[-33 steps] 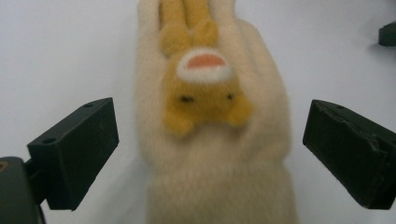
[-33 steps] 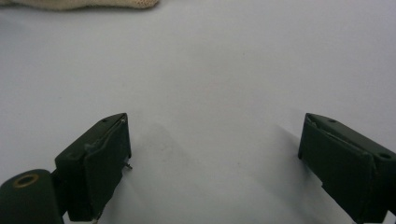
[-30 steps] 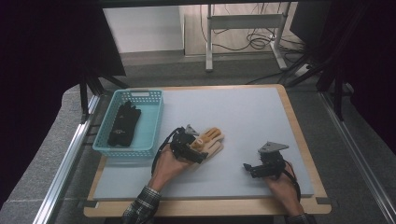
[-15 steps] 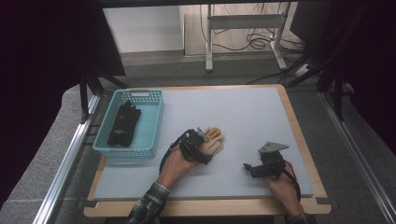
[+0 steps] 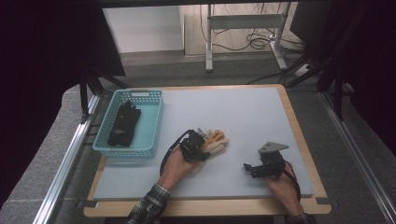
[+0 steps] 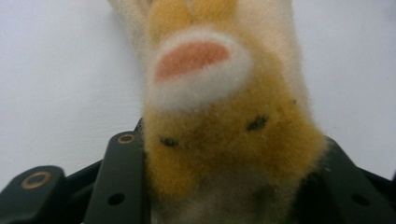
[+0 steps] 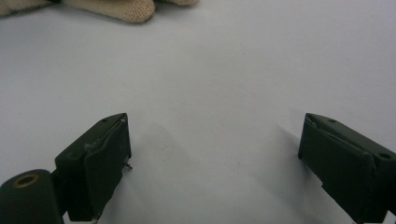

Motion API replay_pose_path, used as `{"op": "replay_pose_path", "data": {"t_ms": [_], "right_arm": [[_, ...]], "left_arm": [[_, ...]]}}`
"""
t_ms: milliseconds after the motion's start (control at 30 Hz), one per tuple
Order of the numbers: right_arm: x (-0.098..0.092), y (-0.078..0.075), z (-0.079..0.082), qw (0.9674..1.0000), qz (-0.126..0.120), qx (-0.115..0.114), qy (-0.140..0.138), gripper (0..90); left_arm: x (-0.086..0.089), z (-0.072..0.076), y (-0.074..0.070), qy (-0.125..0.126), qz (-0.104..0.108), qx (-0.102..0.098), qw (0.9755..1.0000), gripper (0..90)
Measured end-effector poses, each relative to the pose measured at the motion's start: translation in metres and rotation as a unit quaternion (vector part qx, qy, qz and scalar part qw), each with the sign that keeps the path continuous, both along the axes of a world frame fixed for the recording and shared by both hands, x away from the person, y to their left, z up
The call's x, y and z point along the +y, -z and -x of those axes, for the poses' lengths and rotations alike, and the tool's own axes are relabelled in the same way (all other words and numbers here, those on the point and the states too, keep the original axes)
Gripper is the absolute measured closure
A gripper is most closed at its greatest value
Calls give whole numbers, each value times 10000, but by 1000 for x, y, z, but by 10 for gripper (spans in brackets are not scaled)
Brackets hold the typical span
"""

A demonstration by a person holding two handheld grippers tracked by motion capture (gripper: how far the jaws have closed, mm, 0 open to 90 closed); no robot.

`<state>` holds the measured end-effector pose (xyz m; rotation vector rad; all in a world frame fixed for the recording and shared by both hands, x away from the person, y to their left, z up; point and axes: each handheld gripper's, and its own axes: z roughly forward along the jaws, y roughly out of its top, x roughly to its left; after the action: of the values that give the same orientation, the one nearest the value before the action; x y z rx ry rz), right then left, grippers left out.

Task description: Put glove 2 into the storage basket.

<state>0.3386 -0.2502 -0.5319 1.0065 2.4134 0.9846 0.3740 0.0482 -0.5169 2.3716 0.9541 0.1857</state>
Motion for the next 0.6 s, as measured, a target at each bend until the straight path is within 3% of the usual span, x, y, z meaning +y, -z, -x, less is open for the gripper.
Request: {"op": "replay_pose_path", "data": {"t_ms": [233,600], "right_arm": [[0,0,0,10000,-3,3,2,89],[0,0,0,10000,-5,3,1,89]], "left_arm": [[12,-3,-4,-91,434,138,9989,560],[29,-8,-31,-383,445,-126,9982,554]]}}
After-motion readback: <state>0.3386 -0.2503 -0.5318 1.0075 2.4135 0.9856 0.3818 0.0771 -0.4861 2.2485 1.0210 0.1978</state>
